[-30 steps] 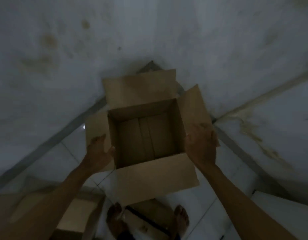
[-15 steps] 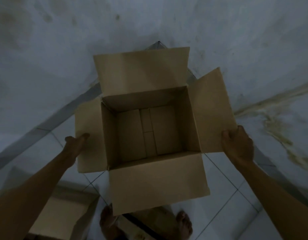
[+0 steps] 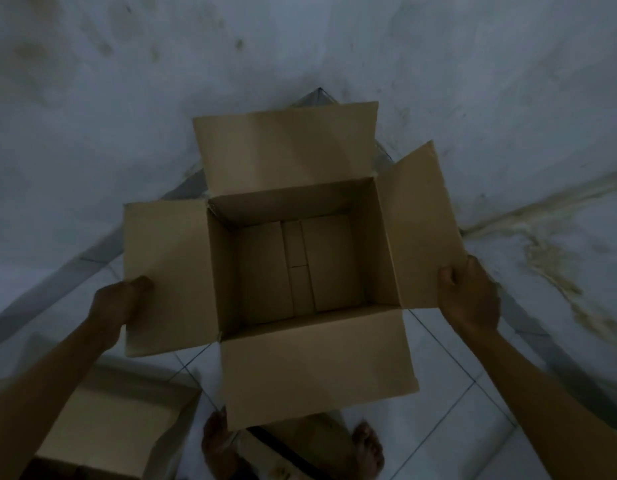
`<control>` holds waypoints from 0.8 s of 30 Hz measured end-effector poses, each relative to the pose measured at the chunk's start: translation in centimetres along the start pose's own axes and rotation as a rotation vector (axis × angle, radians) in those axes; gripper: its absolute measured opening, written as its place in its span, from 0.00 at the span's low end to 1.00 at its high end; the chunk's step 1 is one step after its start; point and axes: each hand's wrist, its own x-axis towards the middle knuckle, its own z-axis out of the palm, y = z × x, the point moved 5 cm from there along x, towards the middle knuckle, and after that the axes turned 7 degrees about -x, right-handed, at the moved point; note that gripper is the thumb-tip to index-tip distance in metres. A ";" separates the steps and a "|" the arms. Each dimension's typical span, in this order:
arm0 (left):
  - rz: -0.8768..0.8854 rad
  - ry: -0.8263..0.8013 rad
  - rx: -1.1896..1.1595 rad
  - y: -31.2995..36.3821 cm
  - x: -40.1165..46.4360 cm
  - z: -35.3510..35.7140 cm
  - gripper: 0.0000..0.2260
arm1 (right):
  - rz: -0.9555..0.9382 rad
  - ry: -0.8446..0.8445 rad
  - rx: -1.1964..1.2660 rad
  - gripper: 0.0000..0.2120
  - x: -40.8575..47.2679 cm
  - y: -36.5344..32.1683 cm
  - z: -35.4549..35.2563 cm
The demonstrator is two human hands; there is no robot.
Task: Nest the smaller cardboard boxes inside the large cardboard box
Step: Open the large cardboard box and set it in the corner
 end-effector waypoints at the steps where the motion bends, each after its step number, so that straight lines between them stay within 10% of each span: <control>1: 0.022 -0.034 -0.016 0.4 -0.1 -0.4 0.24 | -0.031 0.006 0.011 0.16 -0.1 0.0 0.0; 7: 0.254 -0.160 -0.115 3.2 -2.9 -1.1 0.07 | -0.103 -0.021 0.109 0.15 -1.7 -0.2 0.1; 24: 0.733 -0.148 0.223 13.8 -13.7 3.6 0.09 | 0.177 0.140 0.234 0.16 -12.5 7.6 -4.1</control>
